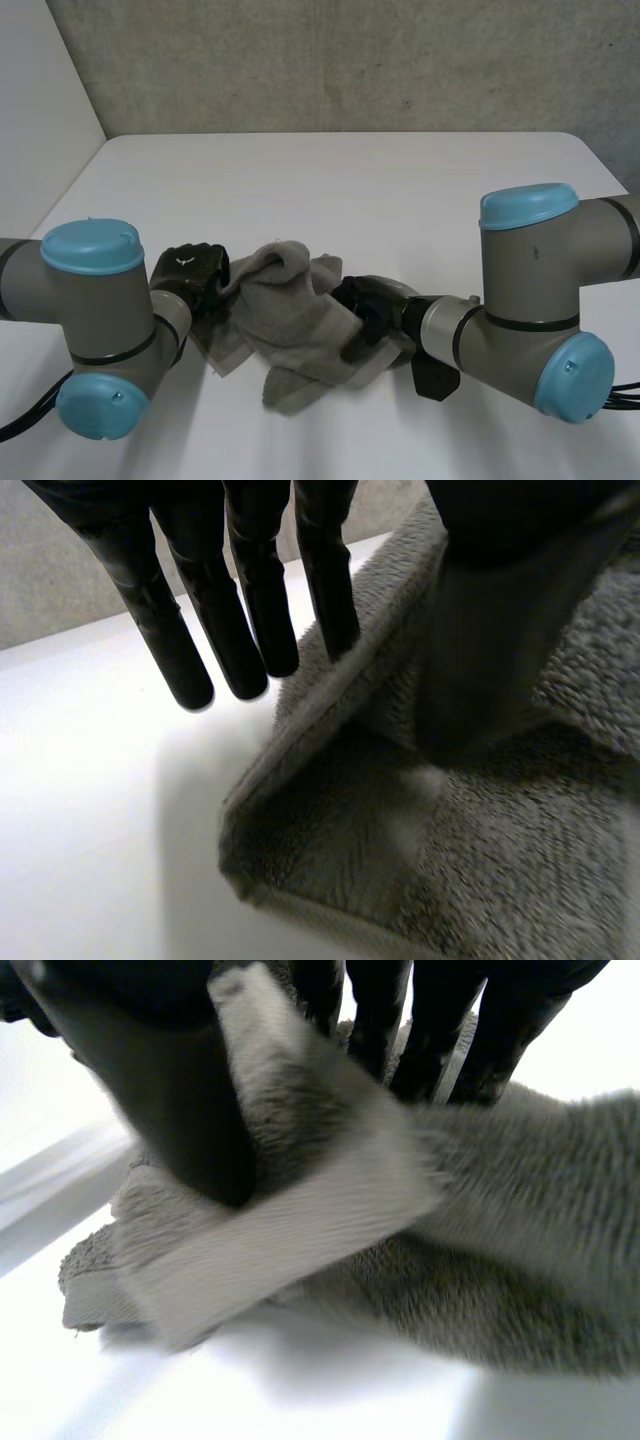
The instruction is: Fold the towel.
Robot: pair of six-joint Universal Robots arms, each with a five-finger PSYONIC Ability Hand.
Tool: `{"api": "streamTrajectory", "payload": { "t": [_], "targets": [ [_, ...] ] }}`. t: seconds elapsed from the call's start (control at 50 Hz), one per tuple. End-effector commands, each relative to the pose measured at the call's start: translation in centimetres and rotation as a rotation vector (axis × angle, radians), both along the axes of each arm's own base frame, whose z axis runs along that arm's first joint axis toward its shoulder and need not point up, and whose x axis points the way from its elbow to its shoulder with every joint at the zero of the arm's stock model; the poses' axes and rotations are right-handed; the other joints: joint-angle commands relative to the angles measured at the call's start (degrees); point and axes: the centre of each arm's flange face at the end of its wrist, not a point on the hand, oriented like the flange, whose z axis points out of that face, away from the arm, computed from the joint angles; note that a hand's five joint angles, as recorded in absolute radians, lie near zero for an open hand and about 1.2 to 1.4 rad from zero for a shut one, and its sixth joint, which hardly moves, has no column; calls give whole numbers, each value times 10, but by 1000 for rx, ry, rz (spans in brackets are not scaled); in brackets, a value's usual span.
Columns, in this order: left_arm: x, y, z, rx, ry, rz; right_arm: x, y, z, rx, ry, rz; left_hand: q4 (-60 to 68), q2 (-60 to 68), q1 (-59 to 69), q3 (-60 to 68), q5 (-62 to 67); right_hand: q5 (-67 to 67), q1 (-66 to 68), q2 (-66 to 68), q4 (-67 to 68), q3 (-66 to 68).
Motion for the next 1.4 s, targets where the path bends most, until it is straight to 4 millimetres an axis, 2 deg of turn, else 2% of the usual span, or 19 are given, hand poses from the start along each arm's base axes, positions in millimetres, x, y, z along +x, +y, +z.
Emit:
{"api": "streamTrajectory", "payload": {
  "t": [0.02,0.14,0.18,0.24,0.3,0.32,0.36,0.38,0.42,0.5,0.54,0.58,0.64,0.7,0.74,0.8,0.96,1.12,1.4],
  "targets": [
    [-6,-11,3,-70,36,-5,6,-15,15,-91,-55,-15,302,294,302,305,305,228,221,231,234,236],
    [-14,-29,21,-192,77,-8,18,-38,53,-220,-133,-3,306,298,306,309,310,228,221,231,234,236],
    [-19,-55,49,-328,65,-6,20,-71,97,-373,-196,-20,306,298,306,309,310,228,221,231,234,236],
    [-19,-71,69,-409,45,3,17,-89,122,-466,-223,-27,306,298,306,309,310,228,221,231,234,236],
    [-17,-108,157,-701,19,52,8,-132,210,-856,-260,-64,306,298,306,309,310,228,221,231,234,236],
    [-17,-108,157,-702,19,52,8,-133,210,-858,-261,-64,306,298,306,309,310,228,221,231,234,236],
    [-17,-114,218,-877,72,78,-5,-149,251,-1104,-243,-128,306,298,306,309,310,228,221,231,234,236],
    [-17,-114,218,-878,72,78,-5,-149,252,-1105,-243,-128,306,298,306,309,310,228,221,231,234,236],
    [-14,-112,261,-998,117,97,-18,-158,266,-1241,-182,-199,306,298,306,309,310,228,221,231,234,236],
    [-14,-109,272,-1025,128,100,-17,-162,254,-1240,-90,-193,306,298,306,309,310,228,221,231,234,236],
    [-16,-108,267,-1006,124,93,-15,-164,239,-1212,-37,-173,306,298,306,309,310,228,221,231,234,236],
    [-20,-106,235,-915,88,69,-10,-162,203,-1114,81,-103,306,298,306,309,310,228,221,231,234,236],
    [-19,-105,214,-857,62,59,-7,-159,183,-1064,150,-56,306,298,306,309,310,228,221,231,234,236],
    [-18,-97,178,-758,17,32,-1,-149,147,-1001,297,44,306,298,306,309,310,208,201,211,215,216],
    [-17,-88,142,-664,-17,-18,7,-133,121,-951,411,155,306,298,306,309,310,70,62,73,76,77],
    [-10,-80,109,-572,-55,-43,2,-122,96,-846,490,224,306,298,306,309,310,-64,-71,-61,-57,-56],
    [4,-53,48,-401,-113,-69,-11,-101,59,-659,527,297,306,298,306,309,310,-67,-75,-64,-61,-60],
    [11,-35,37,-353,-124,-75,-17,-91,34,-596,542,297,306,298,306,309,310,-213,-220,-210,-207,-205],
    [16,-24,42,-356,-126,-71,-28,-57,40,-541,379,165,306,298,306,309,310,-325,-332,-322,-318,-317]
  ]
}}
